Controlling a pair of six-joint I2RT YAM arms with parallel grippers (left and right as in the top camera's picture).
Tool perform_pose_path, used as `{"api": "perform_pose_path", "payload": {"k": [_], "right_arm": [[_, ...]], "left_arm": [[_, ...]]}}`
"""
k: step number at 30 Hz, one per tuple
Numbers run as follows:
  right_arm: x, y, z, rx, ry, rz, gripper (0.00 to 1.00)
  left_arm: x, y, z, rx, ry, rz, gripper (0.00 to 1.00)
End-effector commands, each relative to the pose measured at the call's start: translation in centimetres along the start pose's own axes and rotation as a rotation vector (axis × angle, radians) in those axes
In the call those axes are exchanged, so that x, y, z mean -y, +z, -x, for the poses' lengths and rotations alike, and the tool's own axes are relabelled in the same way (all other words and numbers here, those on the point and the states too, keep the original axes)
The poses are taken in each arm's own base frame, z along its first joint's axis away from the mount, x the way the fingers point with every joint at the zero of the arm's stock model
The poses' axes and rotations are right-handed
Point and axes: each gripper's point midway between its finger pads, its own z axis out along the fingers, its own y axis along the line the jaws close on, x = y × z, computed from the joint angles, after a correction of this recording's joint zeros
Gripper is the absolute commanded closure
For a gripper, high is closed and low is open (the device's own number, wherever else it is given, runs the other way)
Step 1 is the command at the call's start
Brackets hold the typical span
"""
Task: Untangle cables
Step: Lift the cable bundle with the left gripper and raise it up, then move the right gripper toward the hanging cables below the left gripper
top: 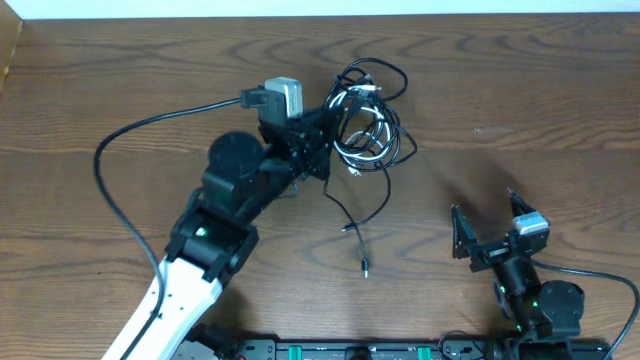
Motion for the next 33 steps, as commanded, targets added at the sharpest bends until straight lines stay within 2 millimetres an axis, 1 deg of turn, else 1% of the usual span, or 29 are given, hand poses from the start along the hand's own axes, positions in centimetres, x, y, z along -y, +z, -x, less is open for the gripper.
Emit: {"api": "perform_pose_path", "payload": {"k": [1,4,5,7,9,12,13,14,15,17,18,21,23,24,25,26,28,29,30,33], "right_arm": [[-1.5,-0.8,4.0,0.023,0.049,0.049,0.01],[-1.8,-1.0,5.3,-0.04,0.068,0.05,0.01],[-2.3,-1.0,5.7,-0.075,0.079,0.071,0.01],[-3.0,-0.8,6.2,-0.121,0.094,0.108,0.01],[-3.4,-0.4,7.2,-0.151,0.104,0.13,0.01],[-5.8,0.4,9.2,-0.159,0.11,0.28,0.01],[-6.6,0.5,9.5,-0.155,0.109,0.335,0.01],[-7.6,0.4,9.6,-0.16,0.126,0.4,0.01],[-9.1,0.0,9.5,-0.186,0.173,0.499,0.01],[-10.3,-0.4,9.9,-0.192,0.207,0.584,0.01],[-10.6,-0.3,10.7,-0.167,0.204,0.615,0.01],[-10.5,0.3,12.5,-0.128,0.291,0.613,0.01],[-9.7,1.3,14.4,-0.086,0.435,0.574,0.01],[-9.2,1.9,14.7,-0.085,0.514,0.544,0.01],[-8.2,2.8,14.5,-0.109,0.642,0.49,0.01],[-7.8,3.4,13.9,-0.138,0.724,0.461,0.01],[-7.3,4.3,12.3,-0.218,0.848,0.421,0.03],[-7.3,4.8,11.1,-0.275,0.901,0.402,0.04],[-7.2,5.1,9.7,-0.328,0.936,0.381,0.04],[-7.6,6.0,7.2,-0.43,0.981,0.353,0.06]], "left_arm": [[-0.8,1.4,-0.3,-0.009,-0.199,0.022,0.93],[-2.3,2.3,-0.8,-0.001,-0.348,0.082,0.93],[-2.7,2.4,-0.8,0.009,-0.399,0.098,0.93],[-3.2,2.3,-0.5,0.037,-0.48,0.122,0.93],[-3.6,2.1,0.0,0.073,-0.561,0.141,0.93],[-3.6,1.6,0.7,0.11,-0.648,0.141,0.92],[-3.6,1.4,1.0,0.122,-0.69,0.137,0.93],[-3.6,1.2,1.3,0.134,-0.739,0.13,0.93],[-3.6,0.9,1.7,0.148,-0.812,0.122,0.93],[-3.6,0.6,1.9,0.162,-0.919,0.116,0.92],[-3.6,0.4,1.9,0.165,-0.971,0.117,0.93],[-3.8,0.3,1.9,0.174,-1.024,0.117,0.93],[-4.1,0.2,1.9,0.177,-1.06,0.125,0.93],[-4.3,0.2,1.6,0.174,-1.093,0.136,0.93],[-4.6,0.2,1.1,0.167,-1.151,0.155,0.93],[-4.7,0.2,0.7,0.159,-1.188,0.168,0.93],[-4.9,0.2,-0.2,0.132,-1.258,0.189,0.92],[-4.9,0.2,-0.5,0.123,-1.284,0.193,0.93],[-4.8,0.2,-0.9,0.104,-1.305,0.201,0.93],[-5.4,0.0,-2.1,0.078,-1.319,0.251,0.93]]}}
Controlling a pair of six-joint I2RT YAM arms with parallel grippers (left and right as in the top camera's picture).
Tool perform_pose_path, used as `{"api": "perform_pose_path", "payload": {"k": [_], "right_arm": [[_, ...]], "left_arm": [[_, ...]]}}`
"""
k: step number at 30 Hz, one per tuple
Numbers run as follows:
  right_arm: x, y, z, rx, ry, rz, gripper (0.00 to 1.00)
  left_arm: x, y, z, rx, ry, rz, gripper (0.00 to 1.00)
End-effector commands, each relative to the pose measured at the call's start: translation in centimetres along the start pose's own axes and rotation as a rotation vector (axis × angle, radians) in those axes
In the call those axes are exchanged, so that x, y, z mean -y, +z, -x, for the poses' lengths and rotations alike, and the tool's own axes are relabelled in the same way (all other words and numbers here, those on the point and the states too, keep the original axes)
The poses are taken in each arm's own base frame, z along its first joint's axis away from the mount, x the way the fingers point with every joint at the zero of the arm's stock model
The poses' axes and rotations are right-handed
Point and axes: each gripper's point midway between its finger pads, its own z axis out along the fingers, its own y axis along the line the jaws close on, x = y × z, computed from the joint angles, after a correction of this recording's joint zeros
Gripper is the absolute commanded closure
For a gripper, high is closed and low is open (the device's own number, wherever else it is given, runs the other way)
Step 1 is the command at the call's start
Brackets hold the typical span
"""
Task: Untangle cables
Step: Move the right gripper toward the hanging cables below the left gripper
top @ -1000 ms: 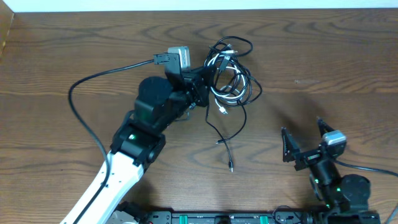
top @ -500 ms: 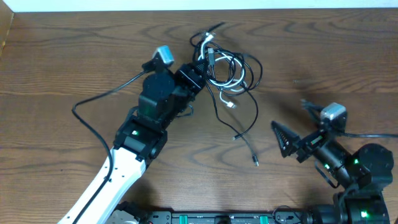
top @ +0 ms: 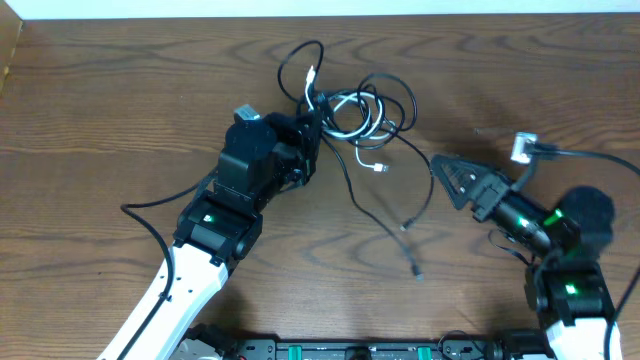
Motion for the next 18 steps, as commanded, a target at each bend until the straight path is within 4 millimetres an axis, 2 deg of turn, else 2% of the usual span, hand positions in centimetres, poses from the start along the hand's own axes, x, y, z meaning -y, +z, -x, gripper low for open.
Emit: {"api": "perform_pose_path", "payload": {"k": [1,4,7,11,18], "right_arm": [[1.3,1.8,-1.3,-0.068,0.166,-0.035,0.06],[1.5,3.3,-1.8,-0.1,0.182,-0.018,0.07],[1.2,4.3,-2.0,-0.117,0.188,0.01,0.1],[-0.7,5.7,-2.2,-0.136,0.162,0.101,0.12],[-1.8,6.0,-2.3,-0.137,0.131,0.144,0.12]], "left_arm": [[0.0,-0.6,-0.3,-0.014,-0.117,0.024,0.92],[-0.5,-0.6,-0.2,-0.008,-0.199,0.045,0.93],[-0.6,-0.6,-0.2,-0.009,-0.21,0.045,0.92],[-0.7,-0.5,-0.2,-0.006,-0.21,0.05,0.93],[-1.5,0.1,0.0,0.0,-0.185,0.076,0.92]]}}
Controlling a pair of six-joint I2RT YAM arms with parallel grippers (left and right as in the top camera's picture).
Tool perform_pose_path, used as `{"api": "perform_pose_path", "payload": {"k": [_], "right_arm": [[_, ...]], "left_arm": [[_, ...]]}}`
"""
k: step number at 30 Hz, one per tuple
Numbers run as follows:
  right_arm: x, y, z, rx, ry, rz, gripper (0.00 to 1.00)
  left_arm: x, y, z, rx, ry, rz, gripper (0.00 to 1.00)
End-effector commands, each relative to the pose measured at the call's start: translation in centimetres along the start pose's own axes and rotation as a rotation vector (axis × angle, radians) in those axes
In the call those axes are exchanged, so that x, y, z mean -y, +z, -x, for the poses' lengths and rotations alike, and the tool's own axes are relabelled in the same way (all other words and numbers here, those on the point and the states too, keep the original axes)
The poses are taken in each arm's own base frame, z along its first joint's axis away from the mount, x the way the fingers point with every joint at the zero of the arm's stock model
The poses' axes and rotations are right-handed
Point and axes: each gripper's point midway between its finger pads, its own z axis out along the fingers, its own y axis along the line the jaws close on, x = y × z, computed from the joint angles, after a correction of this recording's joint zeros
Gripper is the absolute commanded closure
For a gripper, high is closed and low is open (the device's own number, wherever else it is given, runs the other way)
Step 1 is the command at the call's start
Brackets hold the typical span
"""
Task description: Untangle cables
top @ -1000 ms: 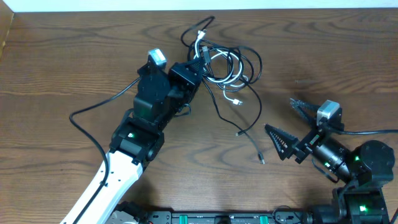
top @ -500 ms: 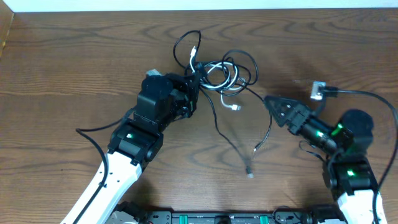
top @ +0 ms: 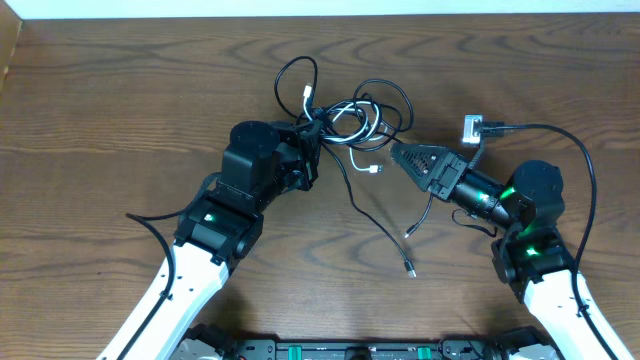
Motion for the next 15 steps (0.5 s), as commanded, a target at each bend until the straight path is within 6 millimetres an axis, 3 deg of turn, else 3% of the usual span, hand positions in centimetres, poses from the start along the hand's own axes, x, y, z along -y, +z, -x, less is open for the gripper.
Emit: {"api": "perform_pose_path", "payload": {"k": [1,6,11,15], "right_arm": [[-0.9,0.1,0.2,0.003,-0.011,0.025,0.12],[-0.9,0.1,0.4,0.019,-0.015,0.021,0.15],[-1.0,0.4,0.4,0.029,-0.018,0.019,0.19],[-1.6,0.6,0.4,0.041,-0.036,0.036,0.36]], "left_arm": [[0.6,0.1,-0.3,-0.013,0.007,-0.008,0.93],[0.5,0.4,-0.2,-0.011,0.058,-0.004,0.92],[0.2,0.4,-1.4,-0.042,0.083,-0.003,0.93],[0.5,0.4,-2.9,-0.081,0.1,-0.025,0.93]]}}
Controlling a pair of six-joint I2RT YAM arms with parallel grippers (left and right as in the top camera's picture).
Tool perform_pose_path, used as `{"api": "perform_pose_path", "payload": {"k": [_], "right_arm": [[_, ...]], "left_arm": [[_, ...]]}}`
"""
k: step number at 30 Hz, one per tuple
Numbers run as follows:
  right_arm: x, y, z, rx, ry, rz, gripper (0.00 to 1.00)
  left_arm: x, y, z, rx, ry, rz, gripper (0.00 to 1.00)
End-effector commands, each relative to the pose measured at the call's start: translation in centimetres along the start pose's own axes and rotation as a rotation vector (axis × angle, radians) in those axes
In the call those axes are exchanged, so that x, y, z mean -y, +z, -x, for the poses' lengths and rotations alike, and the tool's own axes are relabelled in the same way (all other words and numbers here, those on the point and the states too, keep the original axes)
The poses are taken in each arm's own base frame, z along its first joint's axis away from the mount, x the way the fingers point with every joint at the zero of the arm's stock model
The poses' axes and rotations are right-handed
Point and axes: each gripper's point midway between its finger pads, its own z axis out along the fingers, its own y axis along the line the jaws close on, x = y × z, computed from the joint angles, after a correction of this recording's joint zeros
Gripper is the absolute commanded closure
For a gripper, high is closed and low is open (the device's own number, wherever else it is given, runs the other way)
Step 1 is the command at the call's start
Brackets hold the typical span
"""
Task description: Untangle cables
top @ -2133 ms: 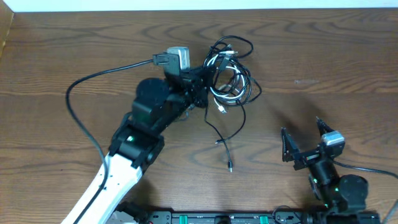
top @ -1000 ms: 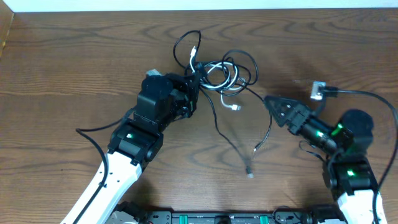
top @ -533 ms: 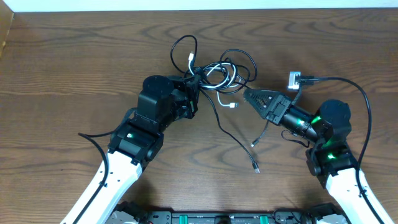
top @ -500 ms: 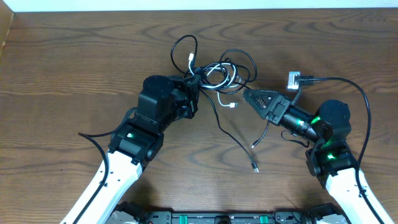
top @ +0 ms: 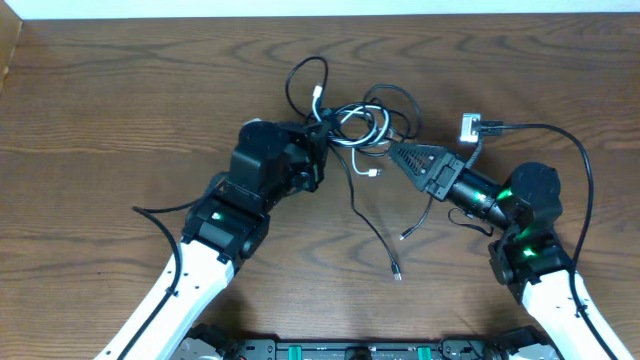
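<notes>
A tangle of black and white cables (top: pixel 362 112) lies at the table's upper middle. My left gripper (top: pixel 318 135) sits at its left side, shut on strands of the bundle. A black loop with a white connector (top: pixel 316 92) rises above it. My right gripper (top: pixel 392 151) points left, with its tip at the tangle's right lower edge. Whether its fingers are apart cannot be told from overhead. One black lead runs down to a plug (top: pixel 397 272). A shorter one ends at a plug (top: pixel 405 236) below the right gripper. A white plug (top: pixel 375 170) hangs under the bundle.
The right arm's own black cable (top: pixel 565 140) arcs from its wrist camera (top: pixel 470 127) over the arm. The left arm's cable (top: pixel 150 212) trails off to the left. The wooden table (top: pixel 120 90) ends at a pale strip along the top, and a black rail (top: pixel 350 352) lines the front edge.
The left gripper and the bundle have shifted slightly right. The long lead's plug lies a little lower and further left. The right gripper has stayed at the tangle's right edge.
At first the left gripper held the tangle and the right arm sat folded at the lower right with open fingers. Then the tangle lay spread out further left, and the right gripper was raised toward it. After that it stood at the tangle's right edge, where it still is.
</notes>
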Motion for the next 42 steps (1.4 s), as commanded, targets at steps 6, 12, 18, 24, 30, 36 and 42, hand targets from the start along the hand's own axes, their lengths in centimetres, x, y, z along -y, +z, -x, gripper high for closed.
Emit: {"api": "perform_pose_path", "payload": {"k": [6,12,18,24,30,36,42], "right_arm": [[-0.5,0.3,0.4,0.026,-0.018,0.006,0.61],[-0.3,0.3,0.7,0.042,-0.015,-0.005,0.68],[0.1,0.3,0.7,0.046,-0.006,-0.021,0.9],[1.2,0.2,0.5,0.039,-0.017,-0.064,0.99],[4.0,-0.9,0.8,0.04,0.017,-0.166,0.99],[7.5,-2.7,1.3,0.049,0.054,-0.289,0.99],[9.6,-4.1,1.5,0.054,0.072,-0.368,0.99]], "left_arm": [[1.0,-0.1,-2.1,-0.06,0.032,-0.032,0.93],[1.0,-0.1,-2.8,-0.077,0.039,-0.035,0.93],[1.0,-0.1,-3.7,-0.098,0.049,-0.043,0.93],[1.3,-0.2,-2.9,-0.058,0.076,-0.057,0.92],[2.0,-0.3,-0.8,-0.006,0.105,-0.069,0.93],[1.3,-0.4,1.2,0.045,0.083,-0.03,0.93],[1.3,-0.4,1.6,0.061,0.104,-0.028,0.92]]}}
